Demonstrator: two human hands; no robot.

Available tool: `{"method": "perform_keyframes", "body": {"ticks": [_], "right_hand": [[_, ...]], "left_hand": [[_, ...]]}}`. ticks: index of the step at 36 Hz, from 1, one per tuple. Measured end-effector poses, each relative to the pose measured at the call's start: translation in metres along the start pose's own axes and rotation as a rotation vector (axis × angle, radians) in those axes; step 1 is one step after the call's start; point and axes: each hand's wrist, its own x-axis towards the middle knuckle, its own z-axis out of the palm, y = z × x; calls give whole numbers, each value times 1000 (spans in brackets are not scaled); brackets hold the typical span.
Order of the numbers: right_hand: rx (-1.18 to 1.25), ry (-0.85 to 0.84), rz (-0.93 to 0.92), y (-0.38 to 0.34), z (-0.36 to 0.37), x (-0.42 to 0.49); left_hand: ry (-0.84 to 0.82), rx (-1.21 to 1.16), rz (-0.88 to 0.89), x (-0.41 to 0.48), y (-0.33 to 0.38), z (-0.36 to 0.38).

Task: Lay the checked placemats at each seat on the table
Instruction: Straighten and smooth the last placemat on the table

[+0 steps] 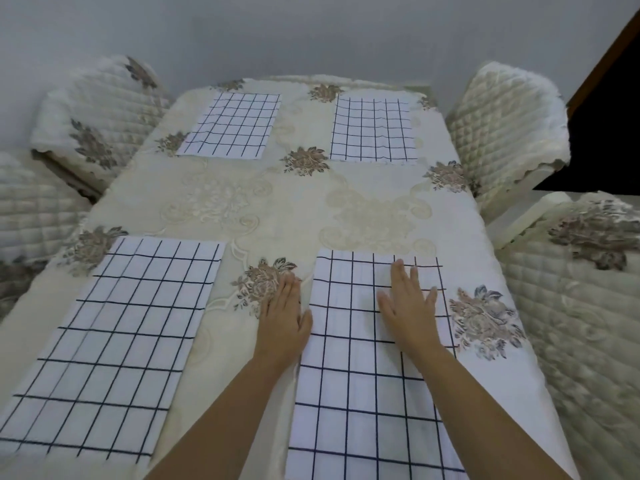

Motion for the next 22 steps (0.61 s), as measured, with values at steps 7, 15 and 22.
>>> {"method": "perform_keyframes", "body": {"ticks": [7,15,22], "right_hand": [[17,-115,-98,-59,29,-37],[-37,-188,-171,-118,59,-73],[-22,-210,-175,-170,83,-93]], "left_hand": [[71,-107,-33,-37,-9,-16],[37,-46,14,-69,-43,-47],[70,59,13,-91,-87,-71]]}}
